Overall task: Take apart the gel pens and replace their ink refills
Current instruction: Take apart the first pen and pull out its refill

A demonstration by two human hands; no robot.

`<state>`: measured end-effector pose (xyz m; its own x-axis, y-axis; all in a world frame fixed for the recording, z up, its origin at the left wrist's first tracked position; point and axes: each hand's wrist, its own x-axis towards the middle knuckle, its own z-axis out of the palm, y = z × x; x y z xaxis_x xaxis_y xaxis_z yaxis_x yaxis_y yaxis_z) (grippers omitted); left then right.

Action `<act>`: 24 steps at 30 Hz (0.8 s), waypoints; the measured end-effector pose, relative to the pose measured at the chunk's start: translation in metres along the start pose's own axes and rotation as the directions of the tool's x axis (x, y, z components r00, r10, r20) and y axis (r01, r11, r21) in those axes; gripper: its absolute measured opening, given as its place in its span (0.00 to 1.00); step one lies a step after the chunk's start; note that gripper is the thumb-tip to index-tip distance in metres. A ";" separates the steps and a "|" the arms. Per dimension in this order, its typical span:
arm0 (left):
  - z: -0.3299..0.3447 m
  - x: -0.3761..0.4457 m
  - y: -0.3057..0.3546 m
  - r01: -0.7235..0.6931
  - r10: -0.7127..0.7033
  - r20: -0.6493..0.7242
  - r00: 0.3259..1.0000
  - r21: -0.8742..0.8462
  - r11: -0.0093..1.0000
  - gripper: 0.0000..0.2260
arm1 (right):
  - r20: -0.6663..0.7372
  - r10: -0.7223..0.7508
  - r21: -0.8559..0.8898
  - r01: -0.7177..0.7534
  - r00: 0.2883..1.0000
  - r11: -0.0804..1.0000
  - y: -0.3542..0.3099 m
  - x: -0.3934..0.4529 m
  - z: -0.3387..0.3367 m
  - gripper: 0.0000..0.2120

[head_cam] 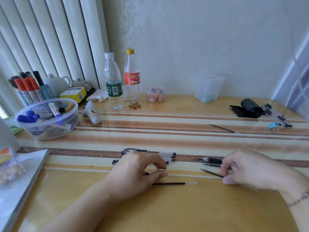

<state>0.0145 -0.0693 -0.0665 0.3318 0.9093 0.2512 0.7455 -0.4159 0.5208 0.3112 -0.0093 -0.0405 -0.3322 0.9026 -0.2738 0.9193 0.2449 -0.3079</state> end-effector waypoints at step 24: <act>0.016 -0.003 0.022 -0.100 0.079 -0.099 0.992 -0.219 0.971 0.14 | -0.155 -0.300 0.513 0.336 0.941 0.790 -0.069 0.000 0.031 0.08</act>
<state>0.0387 -0.0812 -0.0693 0.3308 0.8675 0.3716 0.5638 -0.4974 0.6593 0.2409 -0.0371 -0.0472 -0.5557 0.8310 -0.0240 0.5063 0.3153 -0.8027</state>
